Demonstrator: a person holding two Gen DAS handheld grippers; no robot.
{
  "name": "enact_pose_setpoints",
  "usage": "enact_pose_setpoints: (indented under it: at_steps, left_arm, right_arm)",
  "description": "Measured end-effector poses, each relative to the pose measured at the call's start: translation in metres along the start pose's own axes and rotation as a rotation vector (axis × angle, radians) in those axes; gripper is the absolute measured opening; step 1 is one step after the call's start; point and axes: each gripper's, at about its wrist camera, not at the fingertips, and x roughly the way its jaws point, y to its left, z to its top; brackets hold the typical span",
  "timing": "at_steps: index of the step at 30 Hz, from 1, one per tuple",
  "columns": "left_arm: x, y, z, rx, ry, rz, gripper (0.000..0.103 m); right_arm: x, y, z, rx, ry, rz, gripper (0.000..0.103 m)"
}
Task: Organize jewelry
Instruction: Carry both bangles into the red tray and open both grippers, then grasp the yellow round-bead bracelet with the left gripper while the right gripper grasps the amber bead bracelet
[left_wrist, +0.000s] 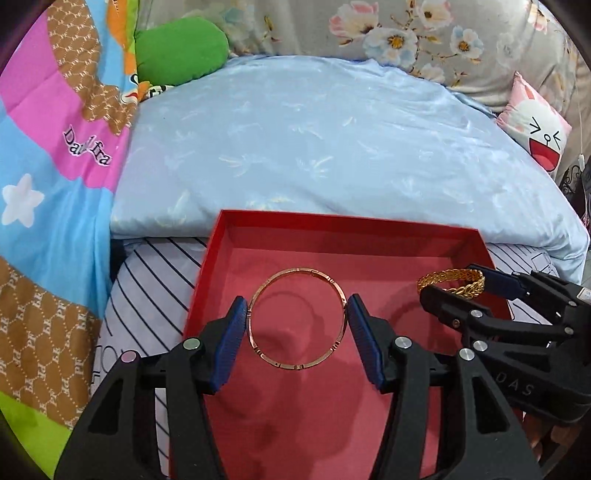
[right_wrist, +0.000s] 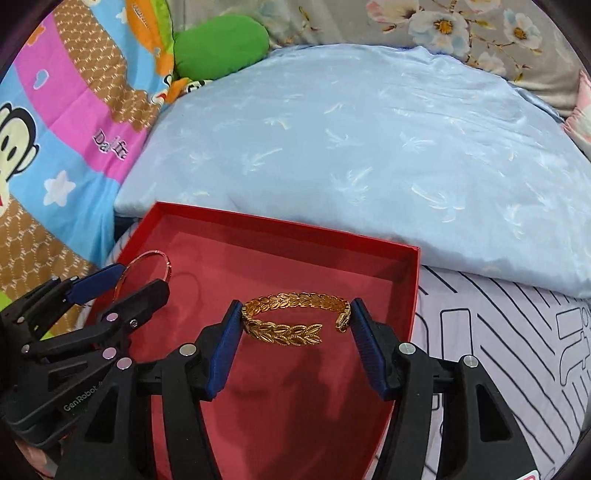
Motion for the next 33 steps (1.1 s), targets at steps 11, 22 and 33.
enact_pose_setpoints:
  at_steps: [11, 22, 33]
  left_arm:
    - [0.003, 0.005, 0.003, -0.070, -0.004, 0.025, 0.074]
    - [-0.029, -0.001, -0.003, -0.051, -0.064, 0.087, 0.075]
    - [-0.131, -0.010, -0.079, -0.008, -0.139, 0.094, 0.083]
  right_arm:
    - [0.006, -0.003, 0.013, -0.046, -0.018, -0.048, 0.058]
    - [-0.043, -0.010, -0.006, -0.036, -0.114, -0.085, 0.062]
    - [-0.142, -0.022, -0.104, -0.015, -0.174, -0.059, 0.067]
